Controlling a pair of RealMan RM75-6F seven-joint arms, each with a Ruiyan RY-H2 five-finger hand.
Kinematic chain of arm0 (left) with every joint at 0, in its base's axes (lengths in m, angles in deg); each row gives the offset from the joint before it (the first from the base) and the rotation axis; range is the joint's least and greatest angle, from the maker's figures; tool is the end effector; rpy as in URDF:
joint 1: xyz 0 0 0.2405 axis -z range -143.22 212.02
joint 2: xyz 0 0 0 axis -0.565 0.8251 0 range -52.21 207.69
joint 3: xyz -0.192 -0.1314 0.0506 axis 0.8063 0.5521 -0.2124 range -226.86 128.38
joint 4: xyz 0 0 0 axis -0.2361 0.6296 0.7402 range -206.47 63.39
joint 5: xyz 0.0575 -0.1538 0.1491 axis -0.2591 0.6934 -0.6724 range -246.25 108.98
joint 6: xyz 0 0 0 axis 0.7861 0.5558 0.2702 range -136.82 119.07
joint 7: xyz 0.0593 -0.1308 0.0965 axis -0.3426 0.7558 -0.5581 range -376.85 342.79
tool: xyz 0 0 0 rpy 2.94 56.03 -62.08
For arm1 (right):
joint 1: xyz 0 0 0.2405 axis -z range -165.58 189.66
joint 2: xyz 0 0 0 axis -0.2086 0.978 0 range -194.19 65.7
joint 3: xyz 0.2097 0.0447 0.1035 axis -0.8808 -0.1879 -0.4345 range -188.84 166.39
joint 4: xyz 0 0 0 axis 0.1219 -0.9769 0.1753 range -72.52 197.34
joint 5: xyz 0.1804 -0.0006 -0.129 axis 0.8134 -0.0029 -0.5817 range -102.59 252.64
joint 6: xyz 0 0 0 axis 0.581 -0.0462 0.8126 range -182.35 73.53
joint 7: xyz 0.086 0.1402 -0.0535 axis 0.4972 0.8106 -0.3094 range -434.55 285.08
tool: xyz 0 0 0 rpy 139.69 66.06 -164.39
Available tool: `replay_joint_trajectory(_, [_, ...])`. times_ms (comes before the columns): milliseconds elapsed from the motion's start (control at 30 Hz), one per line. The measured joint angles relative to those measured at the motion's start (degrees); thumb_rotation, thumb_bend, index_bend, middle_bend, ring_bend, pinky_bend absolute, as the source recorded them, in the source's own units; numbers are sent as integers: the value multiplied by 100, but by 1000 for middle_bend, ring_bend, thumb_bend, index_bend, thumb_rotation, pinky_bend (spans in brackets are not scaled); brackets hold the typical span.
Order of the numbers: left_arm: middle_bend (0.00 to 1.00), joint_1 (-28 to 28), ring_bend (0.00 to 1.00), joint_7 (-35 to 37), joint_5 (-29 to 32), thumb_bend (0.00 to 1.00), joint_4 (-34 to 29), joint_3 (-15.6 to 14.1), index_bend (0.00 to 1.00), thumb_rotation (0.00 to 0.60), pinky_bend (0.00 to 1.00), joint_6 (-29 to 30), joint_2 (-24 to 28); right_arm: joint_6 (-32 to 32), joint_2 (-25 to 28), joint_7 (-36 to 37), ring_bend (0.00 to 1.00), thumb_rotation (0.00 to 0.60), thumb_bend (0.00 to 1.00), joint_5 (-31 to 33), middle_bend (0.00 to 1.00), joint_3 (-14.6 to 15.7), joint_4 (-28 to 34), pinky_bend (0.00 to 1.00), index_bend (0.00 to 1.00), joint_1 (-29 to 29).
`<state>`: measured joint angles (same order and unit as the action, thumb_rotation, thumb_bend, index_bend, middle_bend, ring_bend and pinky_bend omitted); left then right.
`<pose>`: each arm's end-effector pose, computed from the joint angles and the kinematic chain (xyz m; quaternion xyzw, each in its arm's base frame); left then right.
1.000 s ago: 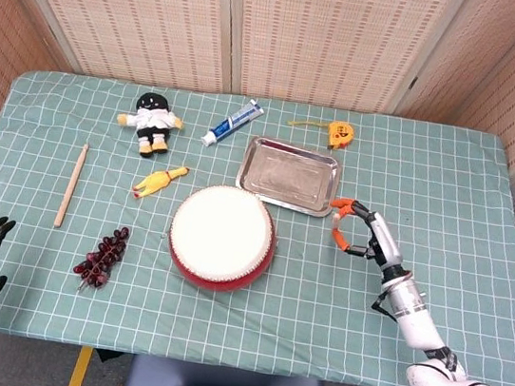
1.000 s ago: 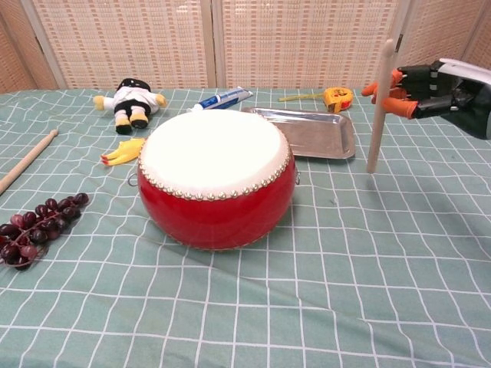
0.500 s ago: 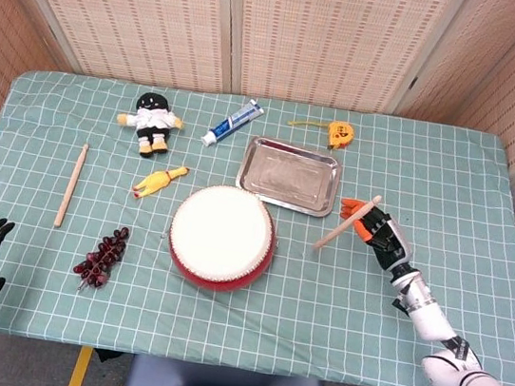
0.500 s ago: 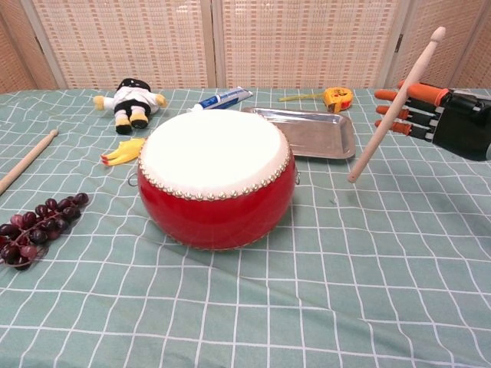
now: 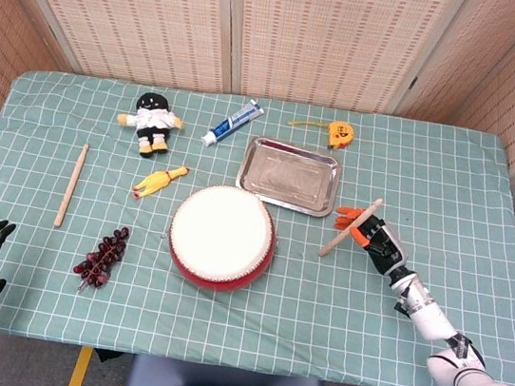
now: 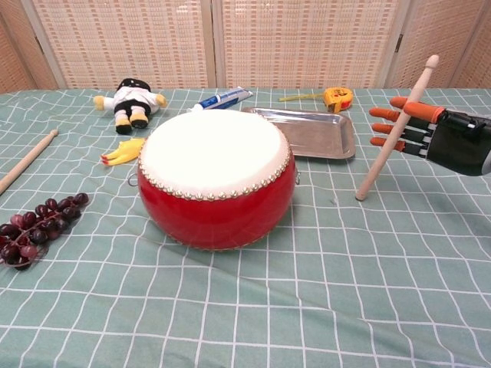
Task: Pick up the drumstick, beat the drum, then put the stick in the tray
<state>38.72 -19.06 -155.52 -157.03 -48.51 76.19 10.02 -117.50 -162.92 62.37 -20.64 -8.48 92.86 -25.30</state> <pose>-0.3204 0.1998 0.1259 -0.6194 -0.3696 -0.3507 0.5973 -0.2755 -0.3930 -0.0037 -0.2052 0.8097 -0.5479 0.0457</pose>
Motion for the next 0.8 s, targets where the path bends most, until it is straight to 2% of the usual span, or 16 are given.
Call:
replay_joint_trajectory(67, [45,0,54,3,-1,271,3,0,75,600,34,0,-3,-15,-29,51,298,600,248,6,293,29,-53,279,410,1])
replay_joint_trajectory(267, [45,1,53,32,1,270,28,-5,75,600,34,-14,-9,-111,-107,-44,325,600,239,60,327,44,-155,308,456,34])
replay_joint_trajectory(533, [45,-4,53,64,-6,271,46,-12,75,600,34,-14,-22,-230,-164,-775,340,600,239,-10,356,154,-141,326,541,36])
replay_joint_trajectory(800, [45,-14,54,110,-1,271,82,-24,75,600,34,-22,-35,-71,-250,-1554,382,600,239,-60,404,283,-4,362,624,-16])
